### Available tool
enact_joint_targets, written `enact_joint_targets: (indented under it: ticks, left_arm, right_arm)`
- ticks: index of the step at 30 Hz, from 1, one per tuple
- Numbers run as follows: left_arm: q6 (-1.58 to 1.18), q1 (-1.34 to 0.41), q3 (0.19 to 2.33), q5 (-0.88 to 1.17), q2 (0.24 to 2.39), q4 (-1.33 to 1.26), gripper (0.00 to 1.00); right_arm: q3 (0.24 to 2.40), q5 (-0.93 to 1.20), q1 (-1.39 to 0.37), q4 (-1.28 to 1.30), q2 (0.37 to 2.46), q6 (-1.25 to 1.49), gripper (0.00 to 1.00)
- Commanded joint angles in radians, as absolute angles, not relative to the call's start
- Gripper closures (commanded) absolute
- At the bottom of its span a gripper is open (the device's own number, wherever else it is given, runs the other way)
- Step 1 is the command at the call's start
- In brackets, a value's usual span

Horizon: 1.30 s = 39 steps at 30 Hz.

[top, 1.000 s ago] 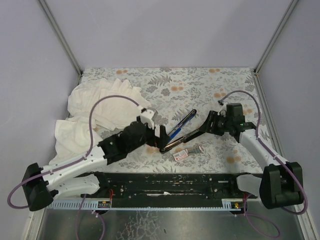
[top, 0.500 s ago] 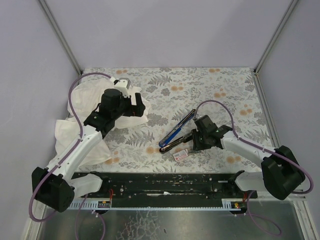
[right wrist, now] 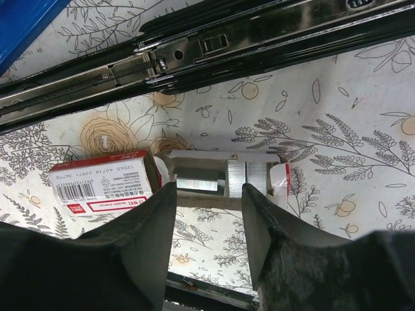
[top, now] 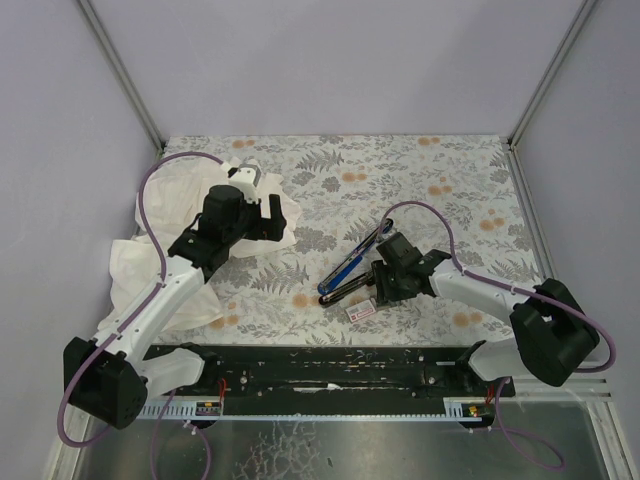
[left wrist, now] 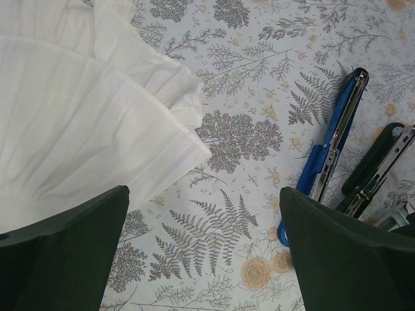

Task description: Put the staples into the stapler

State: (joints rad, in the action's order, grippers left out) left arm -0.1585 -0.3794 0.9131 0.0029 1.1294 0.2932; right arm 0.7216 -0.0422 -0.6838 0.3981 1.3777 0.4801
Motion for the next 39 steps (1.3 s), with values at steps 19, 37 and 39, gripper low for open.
enact_joint_targets:
  ticks: [19, 37, 39]
  left_arm:
    - [-0.146, -0.374, 0.913, 0.006, 1.155, 0.267, 0.01]
    - [-0.272, -0.375, 0.912, 0.111, 1.109, 0.277, 0.02]
    - [-0.354, -0.376, 0.888, 0.187, 1.095, 0.255, 0.03]
  right_arm:
    - [0.778, -0.118, -0.753, 0.356, 1.446, 0.518, 0.61]
    - [0.812, -0.161, -0.768, 0.376, 1.308, 0.506, 0.71]
    - [0.797, -0.147, -0.768, 0.348, 1.274, 0.488, 0.71]
